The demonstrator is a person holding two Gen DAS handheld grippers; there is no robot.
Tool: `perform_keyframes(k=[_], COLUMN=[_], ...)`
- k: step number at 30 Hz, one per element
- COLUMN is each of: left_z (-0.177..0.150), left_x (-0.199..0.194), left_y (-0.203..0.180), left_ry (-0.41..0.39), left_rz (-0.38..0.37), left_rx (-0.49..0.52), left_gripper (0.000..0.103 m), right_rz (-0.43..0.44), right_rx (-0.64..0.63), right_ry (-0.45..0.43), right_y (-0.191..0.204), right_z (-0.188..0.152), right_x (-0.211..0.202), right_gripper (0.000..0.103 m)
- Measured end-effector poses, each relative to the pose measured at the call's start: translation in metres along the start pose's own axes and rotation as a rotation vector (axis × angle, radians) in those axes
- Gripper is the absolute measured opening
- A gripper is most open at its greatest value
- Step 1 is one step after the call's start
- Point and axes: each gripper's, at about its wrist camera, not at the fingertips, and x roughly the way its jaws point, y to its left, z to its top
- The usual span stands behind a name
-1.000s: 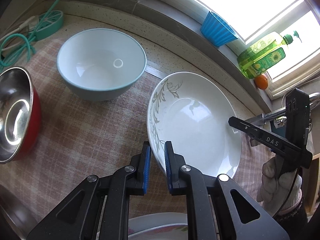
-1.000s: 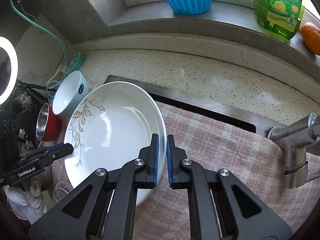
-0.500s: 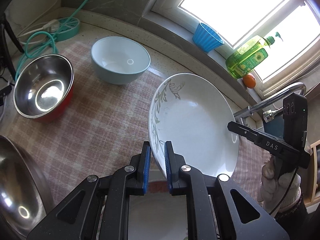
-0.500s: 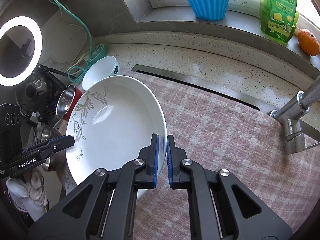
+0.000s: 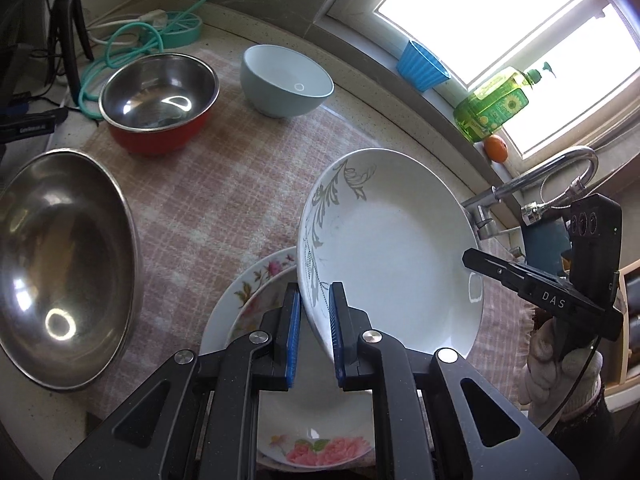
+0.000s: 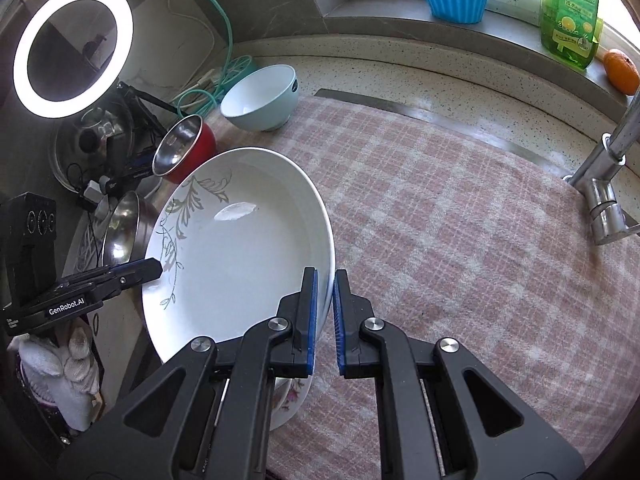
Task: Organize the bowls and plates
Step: 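Lift and carry the leaf-pattern plate toward the plate stack, then lower the leaf-pattern plate onto the plate stack and open the left gripper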
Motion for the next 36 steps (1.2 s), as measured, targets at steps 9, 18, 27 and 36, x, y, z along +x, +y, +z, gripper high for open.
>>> perform_keyframes(k=[9,18,27,36], left_z=[-0.025,-0.045,-0.052,-0.054], left_x=[-0.012,-0.016,-0.014,-0.012], left_y=[0.017,0.03,0.033,0.035], left_ry=[0.018,0.039,0.054,0.055], left_rz=[0.024,0.025,0.026,0.033], left_rx=[-0.025,-0.057,-0.061,-0.06], left_gripper=[0.012,0.012,0.012,0.012], right_rz=[0.023,0.026,0.003,-0.046], right_rx=[-0.031,-0.04,-0.044,-0.082], right_ry=[0.073,0.114,0.136,0.131], right_y=[0.02,0.032,0.036,0.047], right_z=[-0.031,-0.053,-0.063,-0.064], right_x=[0.014,0.024,0.034,0.036], right_gripper=[0.008,0.008,0.008,0.01])
